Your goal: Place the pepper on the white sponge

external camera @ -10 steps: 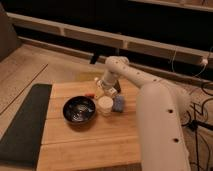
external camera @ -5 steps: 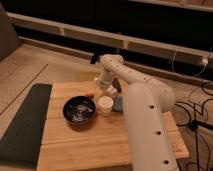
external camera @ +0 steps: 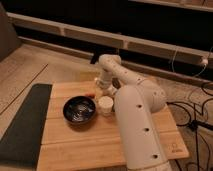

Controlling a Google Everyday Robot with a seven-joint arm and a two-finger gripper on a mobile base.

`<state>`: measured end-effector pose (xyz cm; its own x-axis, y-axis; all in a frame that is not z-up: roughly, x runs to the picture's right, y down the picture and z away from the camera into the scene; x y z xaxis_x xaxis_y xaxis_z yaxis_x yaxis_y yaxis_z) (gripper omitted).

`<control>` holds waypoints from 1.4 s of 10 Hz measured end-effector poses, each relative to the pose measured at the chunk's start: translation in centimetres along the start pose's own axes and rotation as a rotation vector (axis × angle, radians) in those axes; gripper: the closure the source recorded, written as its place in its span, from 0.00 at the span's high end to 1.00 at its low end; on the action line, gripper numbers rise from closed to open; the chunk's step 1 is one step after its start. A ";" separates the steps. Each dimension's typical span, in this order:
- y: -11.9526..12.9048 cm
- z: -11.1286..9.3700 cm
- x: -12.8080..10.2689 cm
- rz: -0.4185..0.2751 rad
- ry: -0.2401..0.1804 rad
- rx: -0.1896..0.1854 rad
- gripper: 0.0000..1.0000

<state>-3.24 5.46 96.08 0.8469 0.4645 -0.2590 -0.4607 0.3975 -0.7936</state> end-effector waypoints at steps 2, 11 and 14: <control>-0.2 0.2 -0.3 0.001 -0.008 -0.011 0.38; -1.4 -0.6 -0.5 0.055 -0.054 0.002 0.00; -2.3 -2.8 0.2 0.102 -0.050 0.056 0.00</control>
<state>-1.26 2.46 96.29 0.7811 0.5432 -0.3078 -0.5591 0.3892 -0.7321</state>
